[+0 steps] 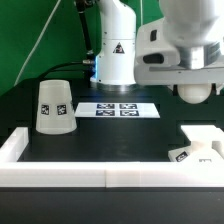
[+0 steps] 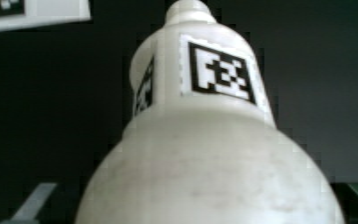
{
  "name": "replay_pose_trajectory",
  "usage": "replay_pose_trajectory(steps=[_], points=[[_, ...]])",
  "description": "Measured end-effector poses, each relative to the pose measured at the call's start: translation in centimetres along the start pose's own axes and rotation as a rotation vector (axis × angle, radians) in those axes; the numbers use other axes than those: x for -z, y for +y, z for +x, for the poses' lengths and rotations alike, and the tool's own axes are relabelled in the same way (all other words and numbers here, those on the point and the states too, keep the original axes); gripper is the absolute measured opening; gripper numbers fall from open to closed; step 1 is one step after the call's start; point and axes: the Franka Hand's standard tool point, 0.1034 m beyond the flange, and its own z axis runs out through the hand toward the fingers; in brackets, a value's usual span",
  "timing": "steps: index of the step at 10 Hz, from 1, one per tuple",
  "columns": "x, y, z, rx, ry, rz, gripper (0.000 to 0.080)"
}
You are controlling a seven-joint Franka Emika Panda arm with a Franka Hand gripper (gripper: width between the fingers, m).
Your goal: Assemble lamp
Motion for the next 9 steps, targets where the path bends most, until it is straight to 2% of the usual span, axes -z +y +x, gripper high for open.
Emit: replay_pose_trajectory(steps=[1,2,4,5,6,7,9], points=[[0.4,0.6,0.0,0.027,0.090,-0.014,0.0577],[1.4,0.7,-0.2,0.048,0.136,-0.027,0.0577],[3.8,0.6,0.7,0.104,0.294,-0.047,0.0578],[4.7,0.6,1.1,0.142,0.381,-0.068,0.0578],[5.0,0.4,1.2,0.158,0.425,-0.073,0.0578],[5.3,0.3,1.9,0.162,0.522,-0.065,0.0578],[5.0,0.4,2.0,0.171,0.647,-0.061,0.0578]])
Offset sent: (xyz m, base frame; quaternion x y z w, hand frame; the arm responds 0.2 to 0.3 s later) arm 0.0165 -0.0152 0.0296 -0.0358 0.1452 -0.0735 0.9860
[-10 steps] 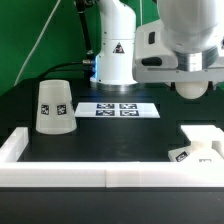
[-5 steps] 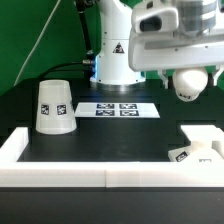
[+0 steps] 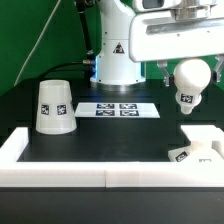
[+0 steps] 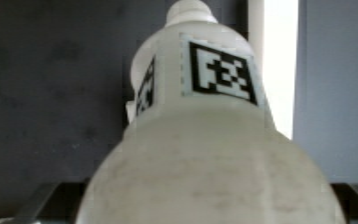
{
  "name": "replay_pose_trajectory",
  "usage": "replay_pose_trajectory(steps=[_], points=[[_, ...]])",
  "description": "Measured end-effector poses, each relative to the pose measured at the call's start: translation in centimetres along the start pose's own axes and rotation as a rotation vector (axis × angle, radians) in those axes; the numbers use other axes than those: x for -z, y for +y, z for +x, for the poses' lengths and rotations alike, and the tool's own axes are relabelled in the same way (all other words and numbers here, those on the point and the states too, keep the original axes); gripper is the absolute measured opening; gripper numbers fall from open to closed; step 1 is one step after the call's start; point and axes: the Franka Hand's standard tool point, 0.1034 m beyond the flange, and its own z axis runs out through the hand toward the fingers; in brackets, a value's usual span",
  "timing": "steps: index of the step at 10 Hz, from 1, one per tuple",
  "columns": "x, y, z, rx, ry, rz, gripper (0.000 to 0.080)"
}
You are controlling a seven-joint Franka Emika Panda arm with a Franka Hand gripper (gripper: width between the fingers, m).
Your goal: Assemble lamp
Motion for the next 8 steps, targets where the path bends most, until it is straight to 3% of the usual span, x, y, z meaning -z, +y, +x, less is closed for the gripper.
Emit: replay_pose_trajectory(steps=[2,4,8], points=[[0.1,-0.3,0.4,0.037,0.150,-0.010,0.0578],[1.3,-1.0,1.6,0.054,0.298,-0.003,0.0578],[2.4,-1.4,2.9,0.104,0.292,-0.005,0.0578]])
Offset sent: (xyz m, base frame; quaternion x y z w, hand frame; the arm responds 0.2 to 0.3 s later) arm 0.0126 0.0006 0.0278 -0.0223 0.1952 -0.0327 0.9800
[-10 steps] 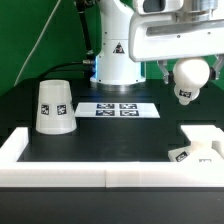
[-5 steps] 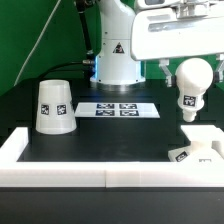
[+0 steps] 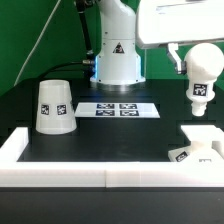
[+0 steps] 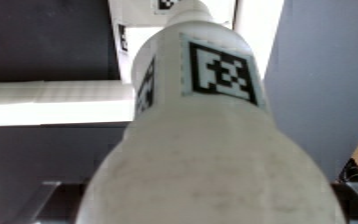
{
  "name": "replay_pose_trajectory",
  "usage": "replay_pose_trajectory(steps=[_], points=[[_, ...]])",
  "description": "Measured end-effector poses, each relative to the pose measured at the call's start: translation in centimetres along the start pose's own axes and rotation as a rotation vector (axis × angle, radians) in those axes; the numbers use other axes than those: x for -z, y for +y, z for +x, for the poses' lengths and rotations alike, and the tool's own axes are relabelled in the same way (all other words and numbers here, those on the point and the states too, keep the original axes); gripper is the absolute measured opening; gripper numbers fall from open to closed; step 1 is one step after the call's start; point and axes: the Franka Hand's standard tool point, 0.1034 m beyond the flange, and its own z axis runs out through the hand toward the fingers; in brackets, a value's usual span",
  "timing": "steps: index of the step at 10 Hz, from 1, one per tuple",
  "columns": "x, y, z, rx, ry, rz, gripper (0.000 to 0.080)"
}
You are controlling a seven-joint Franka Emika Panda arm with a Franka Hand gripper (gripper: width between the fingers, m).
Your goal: Assemble lamp
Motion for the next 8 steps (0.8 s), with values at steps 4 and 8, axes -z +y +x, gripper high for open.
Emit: replay_pose_trajectory(steps=[4,8], points=[[-0.2,1.1,0.7,0.109,0.044,-0.013,0.0578],[-0.5,1.3,3.7,0.167,0.092,-0.018,0.0579]])
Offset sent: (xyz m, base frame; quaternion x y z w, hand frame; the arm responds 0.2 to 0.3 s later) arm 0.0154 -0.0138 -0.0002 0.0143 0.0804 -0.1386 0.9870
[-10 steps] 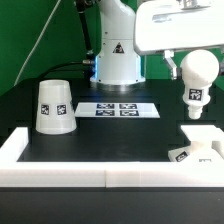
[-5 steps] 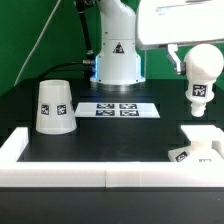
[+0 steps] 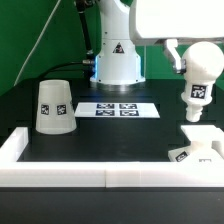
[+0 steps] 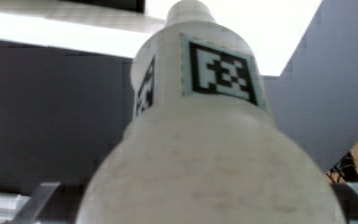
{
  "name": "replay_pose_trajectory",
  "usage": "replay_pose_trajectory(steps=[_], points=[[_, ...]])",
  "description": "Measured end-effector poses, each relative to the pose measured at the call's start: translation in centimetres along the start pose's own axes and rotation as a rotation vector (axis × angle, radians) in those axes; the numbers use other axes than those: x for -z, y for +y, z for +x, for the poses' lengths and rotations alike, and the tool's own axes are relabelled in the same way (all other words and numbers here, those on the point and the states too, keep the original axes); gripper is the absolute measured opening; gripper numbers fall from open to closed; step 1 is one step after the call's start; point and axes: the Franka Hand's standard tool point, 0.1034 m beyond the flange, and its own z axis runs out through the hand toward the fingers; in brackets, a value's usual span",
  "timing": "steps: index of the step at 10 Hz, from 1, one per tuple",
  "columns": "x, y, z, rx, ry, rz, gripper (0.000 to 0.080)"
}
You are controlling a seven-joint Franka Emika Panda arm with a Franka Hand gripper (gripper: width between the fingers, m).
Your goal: Assemble lamp
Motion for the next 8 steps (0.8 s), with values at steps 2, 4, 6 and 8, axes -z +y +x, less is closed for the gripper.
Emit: replay_pose_trajectory(steps=[2,4,6,8], points=[[-0.2,0.0,-0.3,0.000,0.008,-0.003,0.0579],[-0.6,-1.3,-1.0,-0.011,0.044,-0.002,0.0579],[-1.0,-2.2,-1.3,-0.010,0.035,0.006,0.0579],[-1.3,-2.3,-1.6,-0.008,0.029,0.006,0.0579]])
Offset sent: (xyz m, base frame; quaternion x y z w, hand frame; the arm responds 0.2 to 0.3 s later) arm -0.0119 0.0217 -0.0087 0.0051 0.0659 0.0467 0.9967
